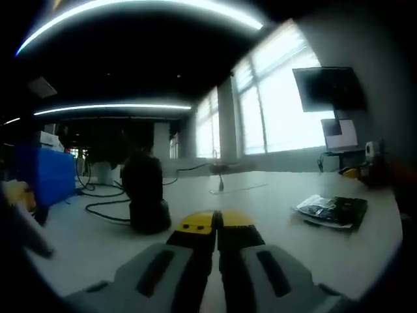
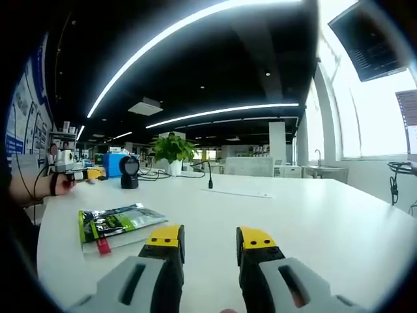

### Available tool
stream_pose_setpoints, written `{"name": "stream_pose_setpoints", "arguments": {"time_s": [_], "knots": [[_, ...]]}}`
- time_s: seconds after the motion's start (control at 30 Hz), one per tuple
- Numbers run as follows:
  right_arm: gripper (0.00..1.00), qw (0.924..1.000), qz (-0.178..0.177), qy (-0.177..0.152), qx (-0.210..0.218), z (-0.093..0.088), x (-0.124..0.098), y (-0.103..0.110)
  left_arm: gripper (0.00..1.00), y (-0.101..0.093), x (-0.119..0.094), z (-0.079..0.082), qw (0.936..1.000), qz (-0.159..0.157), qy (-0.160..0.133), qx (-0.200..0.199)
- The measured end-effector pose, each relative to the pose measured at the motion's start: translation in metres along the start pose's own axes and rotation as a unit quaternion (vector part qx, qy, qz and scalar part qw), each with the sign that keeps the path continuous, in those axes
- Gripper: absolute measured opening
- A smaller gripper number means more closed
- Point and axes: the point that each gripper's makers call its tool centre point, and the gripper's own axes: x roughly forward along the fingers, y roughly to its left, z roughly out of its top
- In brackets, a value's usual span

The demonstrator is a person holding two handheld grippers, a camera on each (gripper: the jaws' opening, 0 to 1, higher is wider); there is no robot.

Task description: Clip sheet goods on table flip sheet goods clip sheet goods scan sheet goods put sheet goods back to table

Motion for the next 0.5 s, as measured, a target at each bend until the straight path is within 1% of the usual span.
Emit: {"name": "stream_pose_setpoints", "arguments": {"time_s": [0.07, 0.1, 0.13, 0.17, 0.2, 0.27, 0.4, 0.5], "knots": [[0.28, 1.0, 0.0, 0.0, 0.001, -0.0002, 0.0, -0.0001, 0.0, -0.001, 0.0002, -0.003, 0.9999, 0.0, 0.007, -0.01], [0.28, 1.0, 0.0, 0.001, 0.001, -0.0002, 0.0001, -0.0002, 0.02, -0.0016, 0.0005, -0.0035, 0.9999, -0.001, 0.009, -0.005], [0.28, 1.0, 0.0, 0.001, 0.001, -0.0005, 0.0001, -0.0005, 0.08, -0.0017, 0.0005, -0.0036, 0.9999, 0.0, 0.011, 0.0], [0.28, 1.0, 0.0, 0.001, 0.001, -0.0006, 0.0003, -0.0006, 0.15, -0.001, 0.0003, -0.0042, 0.9999, 0.003, 0.013, -0.003], [0.29, 1.0, 0.0, 0.001, 0.001, -0.0007, 0.0004, -0.0005, 0.19, 0.0015, -0.0003, -0.0054, 0.9997, 0.013, 0.016, -0.01], [0.29, 1.0, 0.0, 0.001, 0.002, -0.0008, 0.0004, -0.0007, 0.25, 0.0017, 0.0021, -0.007, 0.9997, 0.009, 0.021, -0.012], [0.3, 1.0, 0.0, 0.001, 0.003, -0.0007, 0.0004, -0.0014, 0.26, -0.0028, 0.0034, -0.009, 0.9996, 0.001, 0.027, -0.006], [0.31, 1.0, 0.0, 0.001, 0.003, -0.0009, 0.0004, -0.0017, 0.29, -0.0062, 0.0041, -0.0098, 0.9995, -0.013, 0.028, -0.005]]}}
